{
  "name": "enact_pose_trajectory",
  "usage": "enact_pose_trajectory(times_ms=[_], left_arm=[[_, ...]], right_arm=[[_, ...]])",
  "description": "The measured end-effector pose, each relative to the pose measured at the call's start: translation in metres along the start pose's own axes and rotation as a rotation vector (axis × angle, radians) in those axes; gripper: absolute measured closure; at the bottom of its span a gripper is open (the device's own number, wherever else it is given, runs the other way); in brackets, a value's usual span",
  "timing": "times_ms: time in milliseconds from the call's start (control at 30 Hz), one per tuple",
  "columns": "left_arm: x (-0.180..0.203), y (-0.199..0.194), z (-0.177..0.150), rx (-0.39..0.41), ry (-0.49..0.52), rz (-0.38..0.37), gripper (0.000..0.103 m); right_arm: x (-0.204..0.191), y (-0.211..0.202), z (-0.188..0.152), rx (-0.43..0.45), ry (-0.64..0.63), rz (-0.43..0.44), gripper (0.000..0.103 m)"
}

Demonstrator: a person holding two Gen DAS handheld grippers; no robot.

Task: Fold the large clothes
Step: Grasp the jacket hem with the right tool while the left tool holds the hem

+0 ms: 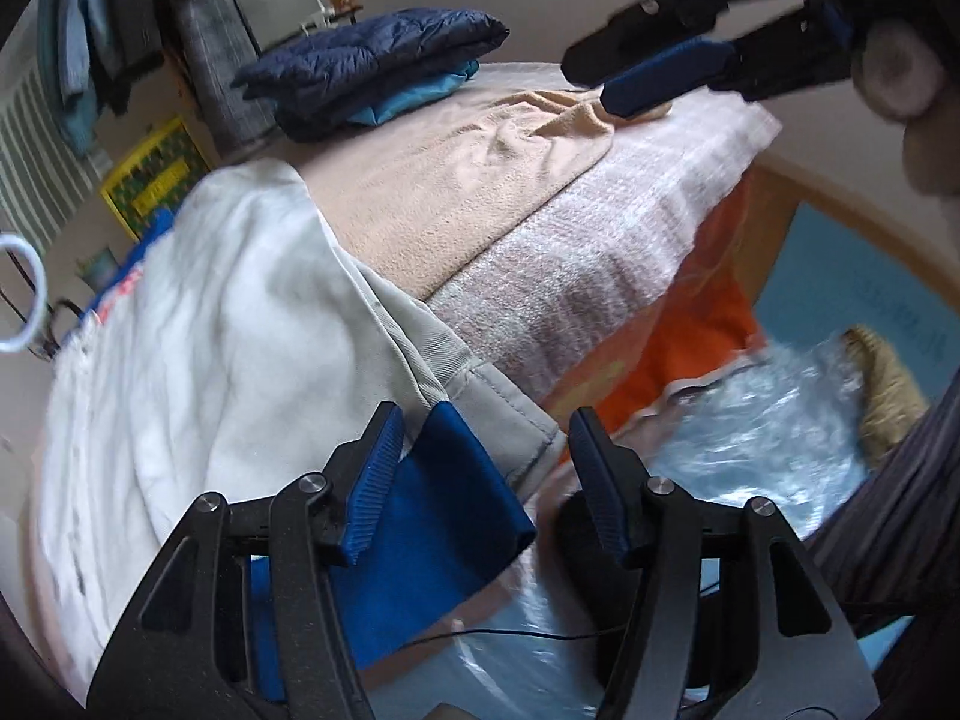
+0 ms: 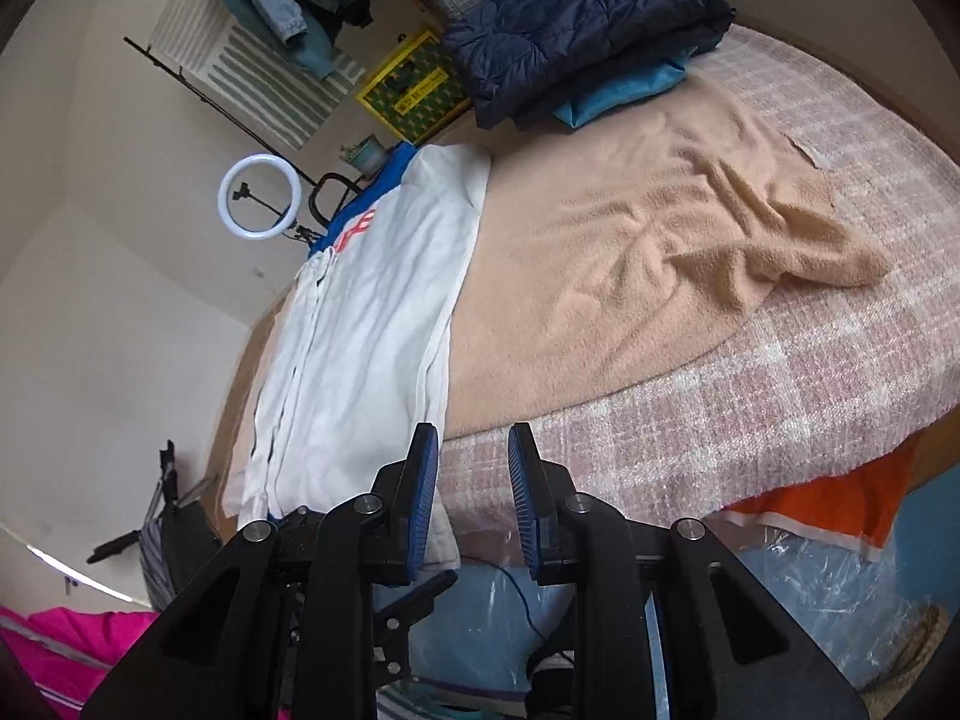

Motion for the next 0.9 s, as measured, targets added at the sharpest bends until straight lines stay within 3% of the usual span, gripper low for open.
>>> enact_pose_trajectory(times_ms=[133, 233, 267, 333, 400, 533, 600, 633, 667, 700, 900], left_arm=[[0.005, 0.011, -0.003, 0.04, 0.095, 0.127, 0.041], [-0.005, 0.009, -0.003, 0.073, 0.078, 0.156, 0.064], [-0.01, 0.006, -0.003, 0.075, 0.046, 0.132, 0.073], [-0.024, 0.0, -0.002, 0.068, -0.053, 0.035, 0.081], [-0.039, -0.006, 0.0, 0.054, -0.169, -0.06, 0.084], [-0.066, -0.026, 0.01, 0.073, -0.37, -0.176, 0.085], [-0.077, -0.035, 0.014, 0.088, -0.435, -0.208, 0.085], [-0.082, -0.039, 0.015, 0.093, -0.46, -0.219, 0.086], [-0.087, -0.043, 0.016, 0.1, -0.487, -0.23, 0.086], [-0.09, -0.046, 0.017, 0.105, -0.505, -0.237, 0.086], [-0.101, -0.062, 0.022, 0.14, -0.556, -0.25, 0.086]], right_arm=[[0.003, -0.007, -0.001, 0.025, 0.033, 0.027, 0.081], [0.006, -0.012, 0.002, 0.044, 0.056, 0.039, 0.08], [0.006, -0.012, 0.003, 0.046, 0.061, 0.04, 0.08], [0.006, -0.01, 0.004, 0.041, 0.057, 0.037, 0.08], [0.006, -0.005, 0.007, 0.03, 0.054, 0.032, 0.08], [-0.003, 0.015, 0.027, 0.005, 0.03, 0.043, 0.08], [-0.012, 0.032, 0.043, -0.008, 0.006, 0.058, 0.08], [-0.019, 0.043, 0.053, -0.016, -0.013, 0.072, 0.073], [-0.024, 0.057, 0.065, -0.016, -0.026, 0.081, 0.057], [-0.027, 0.069, 0.077, -0.004, -0.023, 0.08, 0.051], [-0.03, 0.154, 0.139, -0.023, 0.016, 0.076, 0.049]])
Point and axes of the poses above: each gripper's, at about its wrist camera, not at the fingertips, and y roughly the way its jaws point, x to its right, z to its top, the point moved 8 cm from there along y, roughly the way its jaws point
